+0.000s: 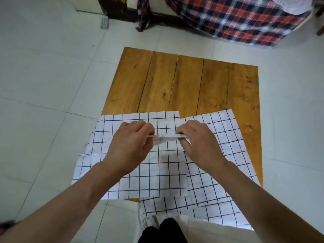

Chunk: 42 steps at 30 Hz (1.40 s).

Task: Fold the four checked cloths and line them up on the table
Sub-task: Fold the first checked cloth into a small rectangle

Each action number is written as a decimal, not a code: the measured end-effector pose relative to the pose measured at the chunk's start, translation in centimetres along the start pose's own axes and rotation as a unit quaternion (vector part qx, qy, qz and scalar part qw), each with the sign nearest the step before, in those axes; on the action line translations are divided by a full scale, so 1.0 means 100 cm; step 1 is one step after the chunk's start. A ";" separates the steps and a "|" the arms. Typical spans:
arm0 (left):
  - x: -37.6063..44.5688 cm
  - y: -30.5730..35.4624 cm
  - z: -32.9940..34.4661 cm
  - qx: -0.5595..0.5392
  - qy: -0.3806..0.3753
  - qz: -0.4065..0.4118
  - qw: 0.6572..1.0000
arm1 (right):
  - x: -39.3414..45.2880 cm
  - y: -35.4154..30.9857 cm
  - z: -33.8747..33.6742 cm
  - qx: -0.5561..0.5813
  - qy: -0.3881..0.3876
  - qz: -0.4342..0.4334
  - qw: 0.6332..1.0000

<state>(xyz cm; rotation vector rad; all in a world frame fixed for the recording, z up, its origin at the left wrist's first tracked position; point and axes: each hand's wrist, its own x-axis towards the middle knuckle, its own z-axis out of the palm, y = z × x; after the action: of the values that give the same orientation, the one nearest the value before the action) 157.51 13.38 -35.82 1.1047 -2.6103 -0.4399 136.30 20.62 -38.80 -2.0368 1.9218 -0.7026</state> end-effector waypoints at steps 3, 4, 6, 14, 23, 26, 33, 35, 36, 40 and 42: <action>-0.009 0.016 -0.059 0.014 0.009 -0.023 1.000 | 0.006 -0.041 -0.039 0.037 -0.013 -0.004 0.999; -0.012 0.021 -0.079 0.017 0.014 -0.034 0.999 | 0.009 -0.055 -0.052 0.048 -0.017 -0.007 0.999; -0.020 0.028 -0.117 0.018 0.027 -0.052 0.998 | 0.016 -0.083 -0.077 0.065 -0.025 -0.017 0.997; -0.087 0.013 -0.248 0.041 0.075 -0.073 0.994 | 0.066 -0.201 -0.148 0.018 -0.077 -0.124 0.989; -0.166 -0.105 -0.328 0.031 0.123 -0.073 0.989 | 0.109 -0.349 -0.096 -0.031 -0.083 -0.164 0.982; -0.189 -0.155 -0.358 0.031 0.110 -0.046 0.992 | 0.121 -0.396 -0.062 -0.022 -0.082 -0.145 0.986; -0.225 -0.255 -0.435 0.058 0.082 -0.020 0.995 | 0.182 -0.497 -0.023 -0.038 -0.091 -0.168 0.981; -0.221 -0.280 -0.451 0.047 0.086 -0.033 0.995 | 0.207 -0.514 -0.018 -0.052 -0.088 -0.168 0.981; -0.216 -0.291 -0.456 0.042 0.089 -0.037 0.994 | 0.218 -0.519 -0.016 -0.055 -0.083 -0.165 0.981; -0.191 -0.327 -0.468 0.033 0.095 -0.031 0.994 | 0.257 -0.527 -0.006 -0.067 -0.063 -0.142 0.986; -0.171 -0.350 -0.472 0.043 0.093 -0.023 0.994 | 0.277 -0.527 0.005 -0.065 -0.052 -0.125 0.989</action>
<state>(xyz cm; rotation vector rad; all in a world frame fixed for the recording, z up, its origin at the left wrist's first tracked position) 208.65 -5.35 -8.00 1.1759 -2.4655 -0.2226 182.34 -1.66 -8.34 -2.3736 1.7144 -0.5232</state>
